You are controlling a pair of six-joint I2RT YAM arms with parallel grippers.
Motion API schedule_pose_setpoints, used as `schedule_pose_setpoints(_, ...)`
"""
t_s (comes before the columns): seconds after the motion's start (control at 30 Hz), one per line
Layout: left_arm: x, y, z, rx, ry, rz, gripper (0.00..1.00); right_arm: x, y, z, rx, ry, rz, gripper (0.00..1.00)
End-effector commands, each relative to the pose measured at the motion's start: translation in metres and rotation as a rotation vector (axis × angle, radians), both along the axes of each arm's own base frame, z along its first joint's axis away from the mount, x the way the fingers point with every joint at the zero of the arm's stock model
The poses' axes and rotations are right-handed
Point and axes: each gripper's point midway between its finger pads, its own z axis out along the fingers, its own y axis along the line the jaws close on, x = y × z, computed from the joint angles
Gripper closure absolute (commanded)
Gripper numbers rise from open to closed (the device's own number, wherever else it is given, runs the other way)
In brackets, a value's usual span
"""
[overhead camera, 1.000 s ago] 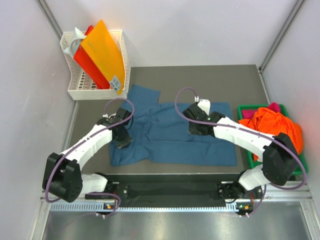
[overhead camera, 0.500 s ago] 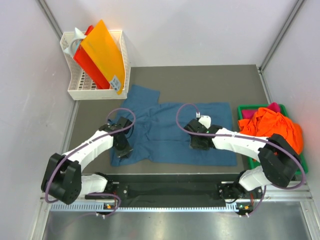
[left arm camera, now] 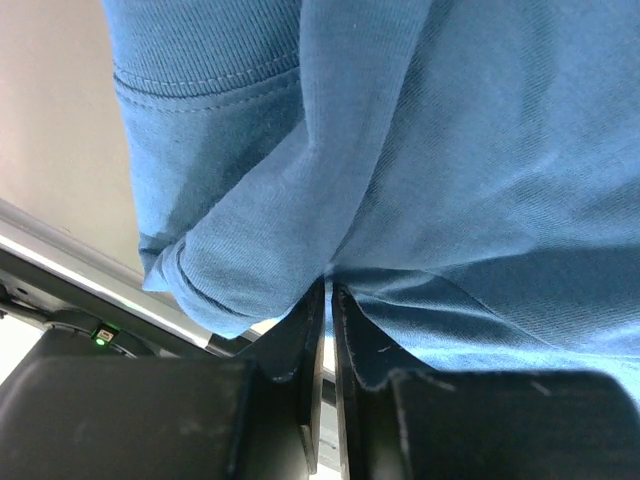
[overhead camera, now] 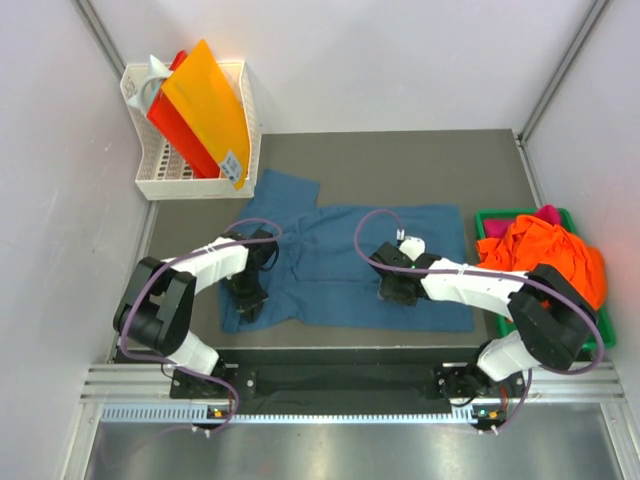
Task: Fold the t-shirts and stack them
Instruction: Fold the flattened tshirt in 1/3 of the way
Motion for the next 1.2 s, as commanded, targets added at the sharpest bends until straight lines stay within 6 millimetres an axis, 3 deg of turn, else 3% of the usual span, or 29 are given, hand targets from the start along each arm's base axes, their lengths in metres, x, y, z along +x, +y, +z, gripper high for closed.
schedule_pose_setpoints(0.0, -0.022, 0.025, -0.016, 0.114, 0.068, 0.029, 0.88, -0.015, -0.036, -0.022, -0.072, 0.062, -0.09, 0.54)
schedule_pose_setpoints(0.17, -0.021, 0.027, -0.014, 0.103, 0.066, 0.041, 0.87, -0.015, -0.06, -0.032, -0.088, 0.089, -0.164, 0.54)
schedule_pose_setpoints(0.37, -0.021, 0.028, -0.015, 0.086, 0.08, 0.05, 0.88, -0.007, -0.076, -0.034, -0.092, 0.107, -0.206, 0.54)
schedule_pose_setpoints(0.83, -0.018, 0.029, -0.01, 0.064, 0.068, 0.044, 0.88, 0.0, -0.123, -0.02, -0.119, 0.089, -0.33, 0.53)
schedule_pose_setpoints(1.03, -0.016, 0.027, -0.008, 0.042, 0.047, 0.03, 0.88, 0.012, -0.106, -0.011, -0.045, 0.035, -0.273, 0.55)
schedule_pose_setpoints(1.17, -0.003, 0.016, 0.001, -0.028, -0.039, 0.011, 0.9, 0.035, -0.085, 0.027, -0.001, -0.105, -0.193, 0.53)
